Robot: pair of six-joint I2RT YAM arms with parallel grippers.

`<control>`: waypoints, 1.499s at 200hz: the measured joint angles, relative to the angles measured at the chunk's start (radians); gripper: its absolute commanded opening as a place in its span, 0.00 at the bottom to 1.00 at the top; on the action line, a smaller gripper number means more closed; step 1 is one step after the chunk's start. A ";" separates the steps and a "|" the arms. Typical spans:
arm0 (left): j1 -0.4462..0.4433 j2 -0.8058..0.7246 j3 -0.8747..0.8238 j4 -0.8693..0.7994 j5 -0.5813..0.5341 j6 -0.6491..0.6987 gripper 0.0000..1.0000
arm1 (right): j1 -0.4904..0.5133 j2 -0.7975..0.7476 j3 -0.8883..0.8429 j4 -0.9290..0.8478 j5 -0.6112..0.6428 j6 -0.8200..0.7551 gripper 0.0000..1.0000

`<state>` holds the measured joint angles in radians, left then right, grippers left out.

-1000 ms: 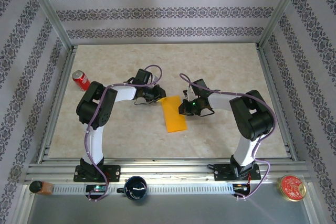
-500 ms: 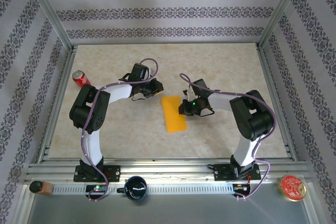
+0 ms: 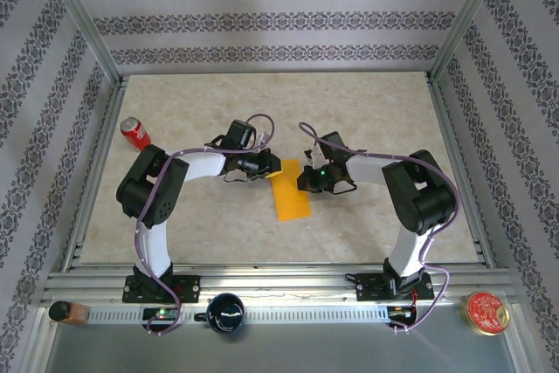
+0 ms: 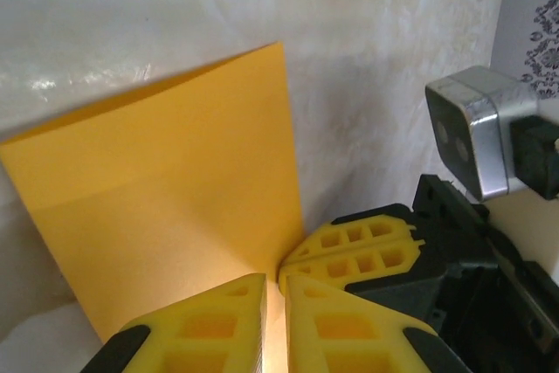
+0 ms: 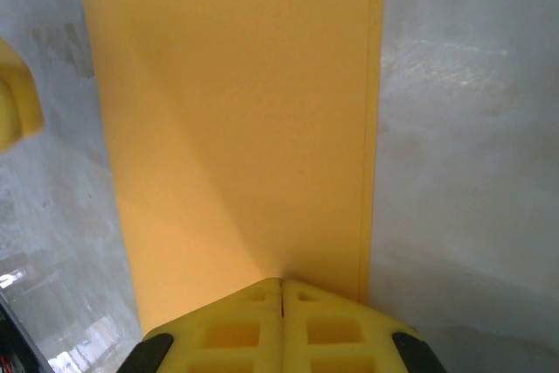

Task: Fold a paper plane with a square sheet of paper (pick it up from the middle)
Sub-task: First fold the square sheet of paper in half at the center of the table.

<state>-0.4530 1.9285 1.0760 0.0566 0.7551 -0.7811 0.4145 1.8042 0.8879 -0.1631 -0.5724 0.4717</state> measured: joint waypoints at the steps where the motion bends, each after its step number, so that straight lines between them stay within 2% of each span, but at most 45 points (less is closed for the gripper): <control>1: 0.000 0.001 0.000 0.000 0.001 0.000 0.14 | 0.000 0.000 0.000 0.000 0.000 0.000 0.00; 84: 0.003 0.071 0.002 -0.005 -0.027 0.047 0.14 | 0.000 0.000 0.000 0.000 0.000 0.000 0.00; 153: 0.034 0.070 0.003 0.000 -0.042 -0.014 0.14 | 0.000 0.000 0.000 0.000 -0.001 0.000 0.00; 300: 0.089 0.097 0.121 -0.115 -0.192 -0.048 0.16 | 0.000 0.000 0.000 0.000 -0.001 0.000 0.00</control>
<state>-0.3645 2.0258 1.1973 -0.0582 0.5632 -0.8288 0.4145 1.8042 0.8879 -0.1631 -0.5732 0.4713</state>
